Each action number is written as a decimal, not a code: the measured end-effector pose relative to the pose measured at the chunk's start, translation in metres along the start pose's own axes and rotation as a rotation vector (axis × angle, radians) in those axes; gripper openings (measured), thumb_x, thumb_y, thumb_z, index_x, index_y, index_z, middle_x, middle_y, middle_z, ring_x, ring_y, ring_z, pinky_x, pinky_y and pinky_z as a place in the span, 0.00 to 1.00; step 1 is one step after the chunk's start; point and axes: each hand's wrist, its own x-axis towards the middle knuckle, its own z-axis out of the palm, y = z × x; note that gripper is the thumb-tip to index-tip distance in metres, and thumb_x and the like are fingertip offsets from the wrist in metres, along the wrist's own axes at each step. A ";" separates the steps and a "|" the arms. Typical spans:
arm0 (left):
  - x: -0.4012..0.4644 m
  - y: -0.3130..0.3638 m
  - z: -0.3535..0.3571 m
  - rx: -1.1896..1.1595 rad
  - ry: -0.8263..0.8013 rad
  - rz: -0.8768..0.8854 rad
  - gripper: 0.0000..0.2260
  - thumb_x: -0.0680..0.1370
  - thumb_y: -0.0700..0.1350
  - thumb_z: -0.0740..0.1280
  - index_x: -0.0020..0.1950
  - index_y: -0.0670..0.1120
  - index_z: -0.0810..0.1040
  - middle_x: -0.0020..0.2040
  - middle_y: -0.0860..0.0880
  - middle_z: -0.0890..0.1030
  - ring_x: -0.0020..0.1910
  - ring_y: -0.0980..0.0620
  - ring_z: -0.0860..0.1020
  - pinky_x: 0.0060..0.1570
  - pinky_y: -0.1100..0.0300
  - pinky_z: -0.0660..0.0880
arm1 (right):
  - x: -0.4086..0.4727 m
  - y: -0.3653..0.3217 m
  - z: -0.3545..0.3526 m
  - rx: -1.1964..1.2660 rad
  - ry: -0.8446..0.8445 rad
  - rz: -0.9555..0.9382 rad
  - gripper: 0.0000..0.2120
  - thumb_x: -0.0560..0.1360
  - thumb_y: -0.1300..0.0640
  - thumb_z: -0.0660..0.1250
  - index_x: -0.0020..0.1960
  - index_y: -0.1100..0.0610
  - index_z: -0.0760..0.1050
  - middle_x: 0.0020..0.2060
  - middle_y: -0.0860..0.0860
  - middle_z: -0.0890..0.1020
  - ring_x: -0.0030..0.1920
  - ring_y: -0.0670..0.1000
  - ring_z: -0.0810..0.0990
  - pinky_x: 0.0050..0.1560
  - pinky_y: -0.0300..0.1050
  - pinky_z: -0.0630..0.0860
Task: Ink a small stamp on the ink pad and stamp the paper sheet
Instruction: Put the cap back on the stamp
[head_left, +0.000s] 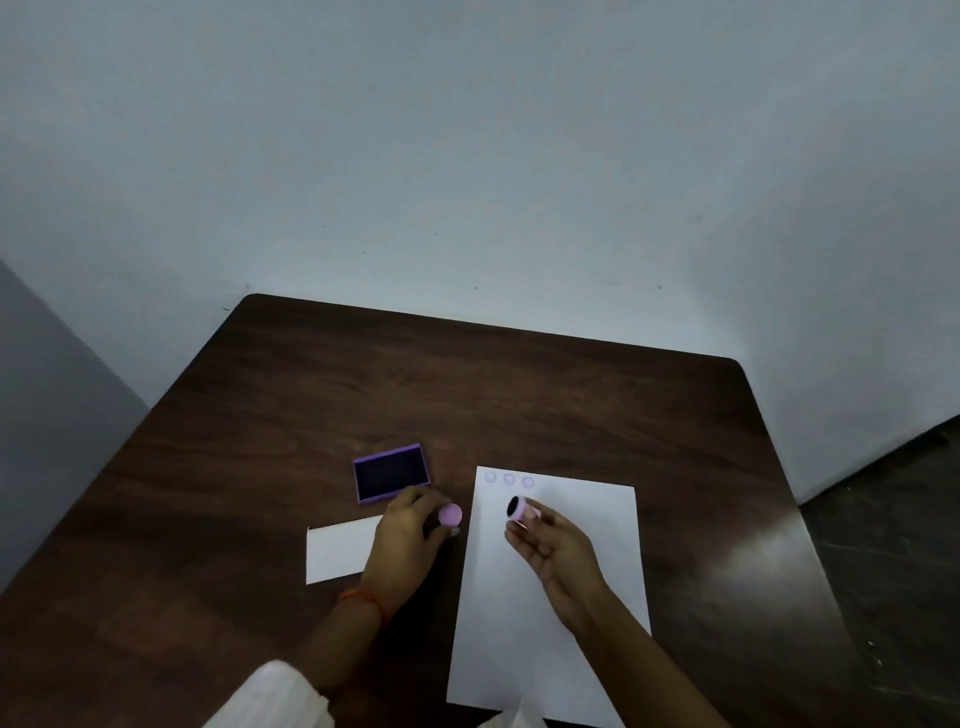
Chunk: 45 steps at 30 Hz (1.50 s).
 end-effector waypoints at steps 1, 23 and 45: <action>-0.001 0.003 -0.002 -0.018 0.019 0.005 0.12 0.73 0.43 0.71 0.55 0.45 0.80 0.58 0.46 0.80 0.58 0.48 0.77 0.59 0.63 0.68 | -0.002 -0.003 0.008 -0.075 -0.010 -0.030 0.06 0.74 0.63 0.67 0.50 0.59 0.78 0.49 0.56 0.83 0.49 0.55 0.83 0.47 0.42 0.82; -0.018 0.017 -0.024 -0.497 0.038 -0.059 0.14 0.69 0.42 0.75 0.41 0.62 0.82 0.42 0.68 0.83 0.45 0.65 0.80 0.40 0.81 0.71 | -0.019 -0.007 0.049 -0.857 -0.060 -0.441 0.12 0.71 0.54 0.71 0.53 0.57 0.79 0.45 0.49 0.80 0.40 0.43 0.77 0.33 0.22 0.73; -0.016 0.020 -0.039 -0.625 0.015 -0.153 0.08 0.67 0.43 0.76 0.45 0.50 0.84 0.43 0.52 0.86 0.45 0.54 0.83 0.51 0.60 0.80 | -0.016 -0.015 0.048 -0.732 -0.237 -0.306 0.10 0.71 0.55 0.71 0.52 0.53 0.78 0.46 0.50 0.83 0.44 0.49 0.84 0.45 0.36 0.81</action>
